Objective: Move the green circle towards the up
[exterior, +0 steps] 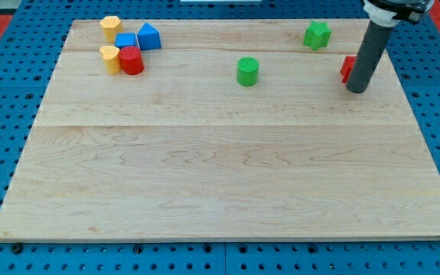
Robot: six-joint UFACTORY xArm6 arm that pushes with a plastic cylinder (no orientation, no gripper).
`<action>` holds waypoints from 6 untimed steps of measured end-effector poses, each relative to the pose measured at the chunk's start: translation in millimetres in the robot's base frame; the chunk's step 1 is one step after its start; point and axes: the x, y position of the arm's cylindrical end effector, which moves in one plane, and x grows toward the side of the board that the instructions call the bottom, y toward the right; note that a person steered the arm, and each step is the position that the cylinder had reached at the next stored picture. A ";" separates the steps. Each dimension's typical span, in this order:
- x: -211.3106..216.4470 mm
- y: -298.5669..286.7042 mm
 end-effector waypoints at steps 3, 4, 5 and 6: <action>-96.1 -17.5; -8.8 -44.1; 18.8 -153.7; -27.9 -189.1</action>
